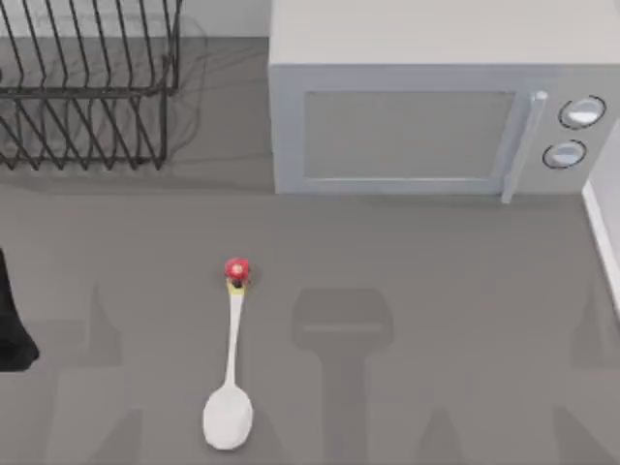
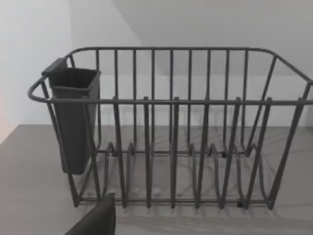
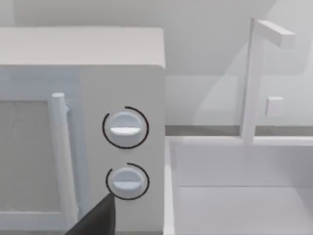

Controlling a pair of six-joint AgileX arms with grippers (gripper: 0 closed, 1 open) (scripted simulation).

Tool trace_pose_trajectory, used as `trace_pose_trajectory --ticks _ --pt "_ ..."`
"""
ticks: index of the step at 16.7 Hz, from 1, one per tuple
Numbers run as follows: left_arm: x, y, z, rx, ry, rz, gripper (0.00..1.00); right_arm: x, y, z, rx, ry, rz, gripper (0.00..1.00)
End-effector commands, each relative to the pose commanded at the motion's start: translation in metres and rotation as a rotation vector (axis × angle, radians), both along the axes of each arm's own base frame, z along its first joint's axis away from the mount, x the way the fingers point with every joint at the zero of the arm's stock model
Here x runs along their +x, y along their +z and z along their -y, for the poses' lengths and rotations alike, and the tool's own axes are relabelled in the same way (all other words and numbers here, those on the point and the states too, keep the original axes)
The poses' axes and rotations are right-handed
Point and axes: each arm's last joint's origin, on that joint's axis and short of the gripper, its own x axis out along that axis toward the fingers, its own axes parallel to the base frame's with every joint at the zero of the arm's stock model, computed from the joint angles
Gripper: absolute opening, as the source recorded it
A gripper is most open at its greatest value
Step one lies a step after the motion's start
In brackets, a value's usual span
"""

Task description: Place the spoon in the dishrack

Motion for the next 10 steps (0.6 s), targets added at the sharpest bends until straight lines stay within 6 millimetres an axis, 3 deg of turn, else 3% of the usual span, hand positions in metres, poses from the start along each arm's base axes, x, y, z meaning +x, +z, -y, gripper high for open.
trace_pose_trajectory --ticks 4,10 --pt "0.000 0.006 0.001 -0.012 -0.014 -0.024 1.00 0.000 0.000 0.000 0.000 0.000 0.000 1.00" --pt "0.016 0.055 0.016 -0.107 -0.111 -0.304 1.00 0.000 0.000 0.000 0.000 0.000 0.000 1.00"
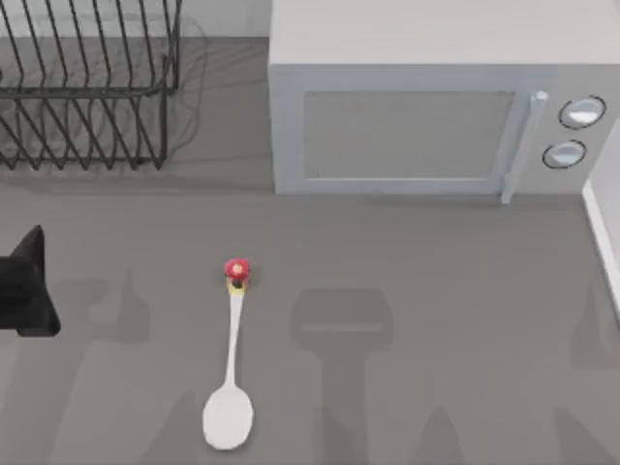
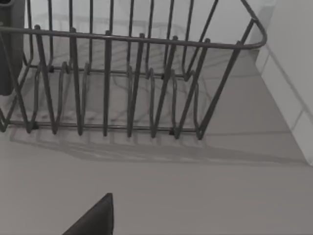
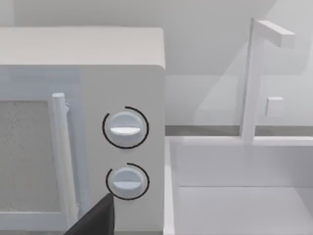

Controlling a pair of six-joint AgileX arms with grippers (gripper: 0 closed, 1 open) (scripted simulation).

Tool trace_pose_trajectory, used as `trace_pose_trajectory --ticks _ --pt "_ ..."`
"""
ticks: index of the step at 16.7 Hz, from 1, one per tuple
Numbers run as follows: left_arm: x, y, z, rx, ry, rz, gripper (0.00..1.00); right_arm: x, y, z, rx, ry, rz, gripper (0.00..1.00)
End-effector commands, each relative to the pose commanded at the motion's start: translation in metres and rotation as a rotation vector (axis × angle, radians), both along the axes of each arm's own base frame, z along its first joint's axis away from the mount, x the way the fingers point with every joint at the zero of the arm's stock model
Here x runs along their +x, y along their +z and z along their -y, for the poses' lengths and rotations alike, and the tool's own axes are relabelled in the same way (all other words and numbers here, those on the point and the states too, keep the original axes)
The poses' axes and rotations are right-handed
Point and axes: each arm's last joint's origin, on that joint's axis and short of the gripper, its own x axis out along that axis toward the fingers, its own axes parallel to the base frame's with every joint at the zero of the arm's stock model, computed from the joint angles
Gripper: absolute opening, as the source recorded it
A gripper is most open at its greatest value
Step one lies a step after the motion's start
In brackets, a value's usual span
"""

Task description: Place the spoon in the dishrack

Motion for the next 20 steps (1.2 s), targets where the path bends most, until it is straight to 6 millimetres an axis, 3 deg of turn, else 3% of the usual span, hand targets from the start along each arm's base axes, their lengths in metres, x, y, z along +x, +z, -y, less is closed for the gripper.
trace_pose_trajectory --ticks 4,8,14,17,20 --pt "0.044 0.025 0.024 -0.030 -0.059 -0.365 1.00 0.000 0.000 0.000 0.000 0.000 0.000 1.00" --pt "0.098 0.029 0.065 -0.004 -0.080 -0.725 1.00 0.000 0.000 0.000 0.000 0.000 0.000 1.00" --pt "0.158 0.002 0.137 0.099 -0.048 -1.106 1.00 0.000 0.000 0.000 0.000 0.000 0.000 1.00" --pt "0.173 -0.013 0.164 0.146 -0.025 -1.208 1.00 0.000 0.000 0.000 0.000 0.000 0.000 1.00" --pt "0.180 -0.022 0.178 0.172 -0.011 -1.254 1.00 0.000 0.000 0.000 0.000 0.000 0.000 1.00"
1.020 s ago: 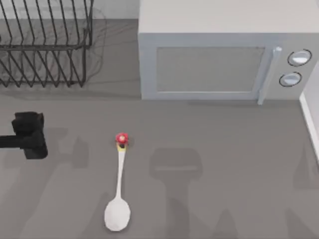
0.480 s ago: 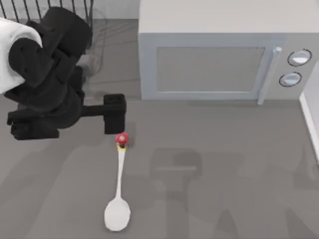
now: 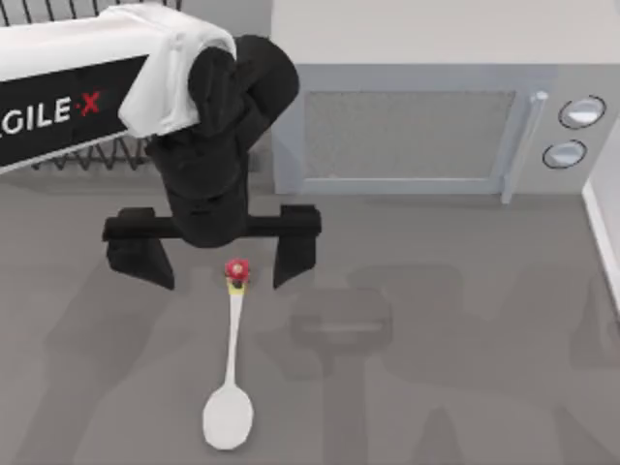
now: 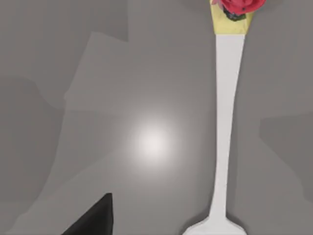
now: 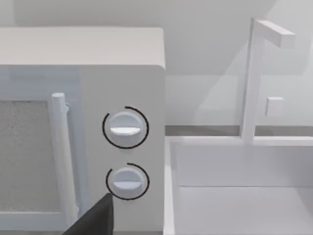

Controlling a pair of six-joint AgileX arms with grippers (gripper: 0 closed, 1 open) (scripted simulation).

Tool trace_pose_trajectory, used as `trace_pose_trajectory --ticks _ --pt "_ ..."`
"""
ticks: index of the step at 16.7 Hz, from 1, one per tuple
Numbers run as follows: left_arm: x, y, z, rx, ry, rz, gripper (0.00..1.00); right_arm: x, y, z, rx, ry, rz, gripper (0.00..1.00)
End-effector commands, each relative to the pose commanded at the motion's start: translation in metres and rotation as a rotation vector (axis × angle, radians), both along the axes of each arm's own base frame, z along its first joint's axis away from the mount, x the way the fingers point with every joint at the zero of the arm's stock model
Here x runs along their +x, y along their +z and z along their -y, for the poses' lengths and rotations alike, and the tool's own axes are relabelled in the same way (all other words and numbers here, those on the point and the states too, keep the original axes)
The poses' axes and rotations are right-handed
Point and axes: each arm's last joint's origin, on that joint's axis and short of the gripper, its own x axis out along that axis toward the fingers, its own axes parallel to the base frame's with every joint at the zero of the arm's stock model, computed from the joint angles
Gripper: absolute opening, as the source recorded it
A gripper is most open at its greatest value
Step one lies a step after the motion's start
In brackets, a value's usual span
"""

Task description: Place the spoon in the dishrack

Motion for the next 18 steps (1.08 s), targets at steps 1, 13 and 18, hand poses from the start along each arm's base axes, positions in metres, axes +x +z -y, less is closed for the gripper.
trace_pose_trajectory --ticks 1,13,18 --pt "0.001 -0.001 0.001 0.002 0.000 -0.003 1.00 0.000 0.000 0.000 0.000 0.000 0.000 1.00" --pt "0.004 -0.072 0.003 -0.003 0.000 0.005 1.00 0.000 0.000 0.000 0.000 0.000 0.000 1.00" --pt "0.001 -0.101 0.001 0.002 0.000 -0.003 1.00 0.000 0.000 0.000 0.000 0.000 0.000 1.00"
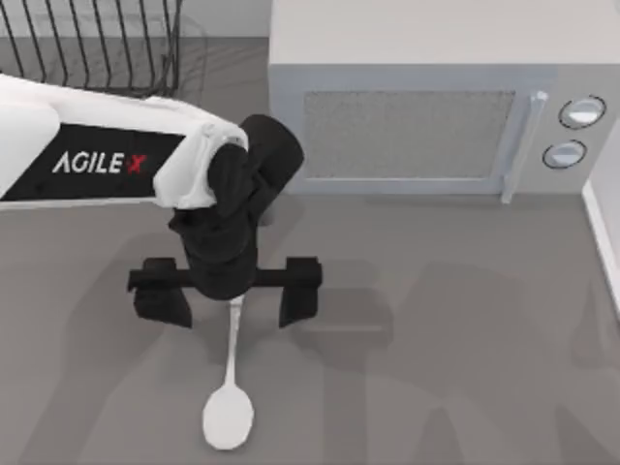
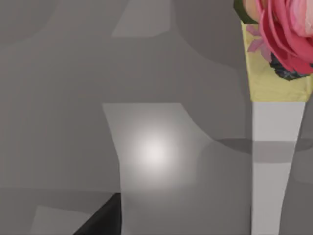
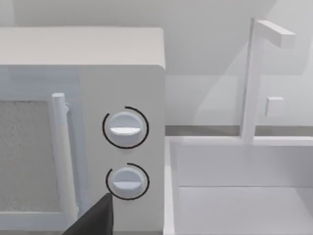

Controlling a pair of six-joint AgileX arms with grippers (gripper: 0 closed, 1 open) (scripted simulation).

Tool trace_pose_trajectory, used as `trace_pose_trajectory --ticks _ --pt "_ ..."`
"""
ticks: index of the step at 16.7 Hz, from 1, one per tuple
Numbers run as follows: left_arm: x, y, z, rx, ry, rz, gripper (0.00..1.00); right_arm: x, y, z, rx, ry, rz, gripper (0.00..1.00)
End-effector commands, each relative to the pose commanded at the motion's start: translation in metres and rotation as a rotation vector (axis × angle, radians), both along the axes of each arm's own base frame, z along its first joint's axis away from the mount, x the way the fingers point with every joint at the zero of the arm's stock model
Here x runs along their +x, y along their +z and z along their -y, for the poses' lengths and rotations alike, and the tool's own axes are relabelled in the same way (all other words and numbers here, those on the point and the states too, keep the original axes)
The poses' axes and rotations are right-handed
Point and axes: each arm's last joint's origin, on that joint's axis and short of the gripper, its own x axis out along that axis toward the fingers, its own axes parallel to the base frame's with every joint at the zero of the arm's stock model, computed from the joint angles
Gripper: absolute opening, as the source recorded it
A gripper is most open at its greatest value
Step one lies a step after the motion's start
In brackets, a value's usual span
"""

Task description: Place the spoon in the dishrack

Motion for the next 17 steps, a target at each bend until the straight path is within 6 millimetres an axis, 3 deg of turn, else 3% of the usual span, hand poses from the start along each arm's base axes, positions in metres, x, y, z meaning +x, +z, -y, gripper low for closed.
trace_pose_trajectory --ticks 2,15,17 --pt "0.0000 0.0000 0.0000 0.000 0.000 0.000 1.00 0.0000 0.0000 0.0000 0.000 0.000 0.000 1.00" --pt "0.0000 0.0000 0.0000 0.000 0.000 0.000 0.02 0.0000 0.0000 0.0000 0.000 0.000 0.000 1.00" --pt "0.0000 0.0000 0.0000 0.000 0.000 0.000 0.00 0.0000 0.0000 0.0000 0.000 0.000 0.000 1.00"
